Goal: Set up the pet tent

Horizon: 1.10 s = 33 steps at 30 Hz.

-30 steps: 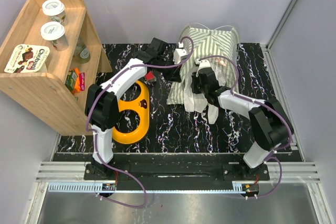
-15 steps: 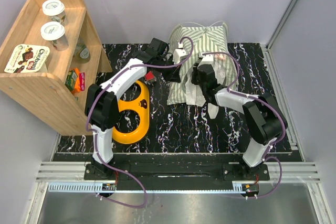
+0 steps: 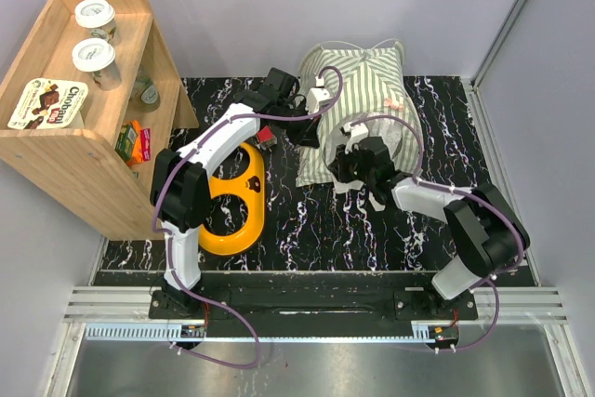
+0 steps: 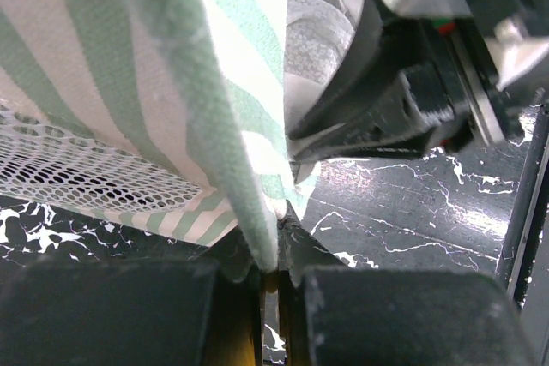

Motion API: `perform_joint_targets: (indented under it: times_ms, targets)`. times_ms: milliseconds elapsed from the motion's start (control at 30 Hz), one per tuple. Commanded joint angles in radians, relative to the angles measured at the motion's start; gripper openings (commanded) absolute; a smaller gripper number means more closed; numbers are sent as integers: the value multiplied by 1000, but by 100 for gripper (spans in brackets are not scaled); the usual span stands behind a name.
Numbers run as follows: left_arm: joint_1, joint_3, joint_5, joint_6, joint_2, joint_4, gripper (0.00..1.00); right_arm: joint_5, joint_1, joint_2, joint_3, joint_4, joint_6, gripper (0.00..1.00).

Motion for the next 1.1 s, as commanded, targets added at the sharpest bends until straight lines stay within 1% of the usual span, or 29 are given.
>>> perform_joint_targets:
  times_ms: [0,67,167,200,267,367,500,600,633,667,767,800,833,933,1067]
  targets:
    - [-4,41,24,10,-30,-22,0,-38,54,-87,-36,-57,-47,25]
    - [-4,38,22,11,-33,-24,0,-35,68,-112,-68,-63,-53,26]
    - [-4,41,21,14,-36,-28,0,46,86,-140,-108,-100,-39,27]
    - [-4,38,21,14,-37,-28,0,92,89,-141,-114,-118,-29,29]
    - [-4,40,22,13,-34,-28,0,165,92,-146,-131,-121,8,39]
    - [-4,46,31,3,-31,-28,0,195,97,-144,-151,-92,48,48]
    - [-4,43,39,2,-34,-28,0,255,115,-124,-151,-69,82,52]
    - [-6,37,35,7,-36,-28,0,302,117,-89,-127,-74,73,54]
    - [-4,37,33,7,-34,-28,0,306,115,-71,-116,-71,74,52]
    - [-3,37,34,7,-34,-28,0,292,115,-46,-107,-56,70,47]
    - [-4,41,35,7,-31,-28,0,252,117,20,-91,-19,77,10]
    - [-4,46,31,7,-28,-28,0,229,115,29,-88,-20,82,2]
    - [-6,50,27,10,-25,-28,0,203,117,32,-88,-26,88,0]
    - [-4,81,16,14,-4,-27,0,142,153,0,-112,-29,85,0]
    - [-4,127,21,20,36,-40,0,129,226,-84,-180,-40,79,0]
